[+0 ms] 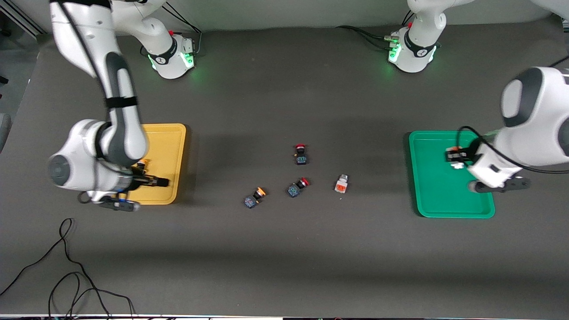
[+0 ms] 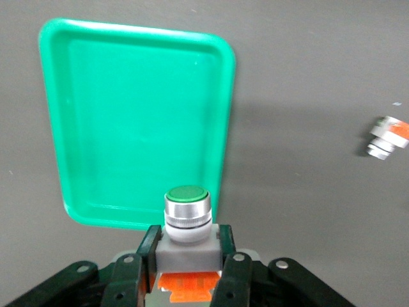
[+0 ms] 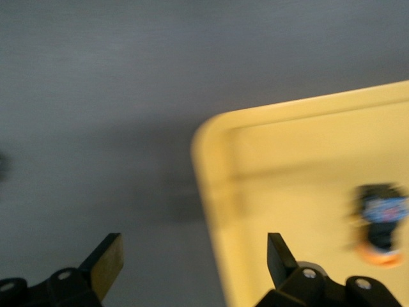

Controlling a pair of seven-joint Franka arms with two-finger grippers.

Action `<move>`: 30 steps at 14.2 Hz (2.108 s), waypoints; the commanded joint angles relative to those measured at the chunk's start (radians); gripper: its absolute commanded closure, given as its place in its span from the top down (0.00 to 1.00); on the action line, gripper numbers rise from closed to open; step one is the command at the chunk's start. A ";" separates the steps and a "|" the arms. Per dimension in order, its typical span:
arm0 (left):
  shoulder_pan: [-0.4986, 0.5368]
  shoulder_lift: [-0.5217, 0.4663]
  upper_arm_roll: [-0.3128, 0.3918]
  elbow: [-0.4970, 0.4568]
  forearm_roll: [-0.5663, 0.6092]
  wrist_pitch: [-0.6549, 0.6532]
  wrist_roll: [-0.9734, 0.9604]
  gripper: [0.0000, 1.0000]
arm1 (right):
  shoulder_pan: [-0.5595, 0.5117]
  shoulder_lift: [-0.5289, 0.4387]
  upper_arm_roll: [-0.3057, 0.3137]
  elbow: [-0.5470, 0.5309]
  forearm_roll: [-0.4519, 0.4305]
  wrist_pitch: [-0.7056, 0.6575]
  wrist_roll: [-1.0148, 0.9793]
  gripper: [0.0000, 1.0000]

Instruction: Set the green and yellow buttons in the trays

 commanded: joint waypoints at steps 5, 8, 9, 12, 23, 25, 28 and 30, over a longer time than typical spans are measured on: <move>0.059 0.110 0.004 -0.343 0.101 0.524 0.048 0.25 | 0.071 0.171 0.171 0.251 0.101 0.034 0.518 1.00; 0.059 0.173 0.018 -0.341 0.150 0.564 0.046 0.27 | 0.072 0.252 0.234 0.299 0.130 0.150 0.623 1.00; 0.060 0.188 0.023 -0.341 0.161 0.581 0.045 0.28 | 0.072 0.286 0.249 0.320 0.130 0.178 0.655 1.00; 0.056 0.201 0.043 -0.337 0.162 0.595 0.046 0.49 | 0.072 0.375 0.255 0.400 0.130 0.214 0.732 1.00; 0.042 0.158 -0.038 0.217 0.095 -0.037 0.052 1.00 | 0.065 0.415 0.260 0.417 0.135 0.260 0.740 0.00; 0.033 0.158 -0.106 0.249 0.089 -0.054 -0.015 1.00 | 0.058 0.377 0.248 0.417 0.129 0.185 0.729 0.00; -0.066 0.159 -0.158 0.251 0.095 -0.045 -0.217 1.00 | 0.029 0.283 0.223 0.393 0.124 0.042 0.680 0.00; -0.168 0.166 -0.157 0.251 0.103 -0.017 -0.343 1.00 | 0.022 0.202 0.170 0.326 0.122 -0.059 0.569 0.00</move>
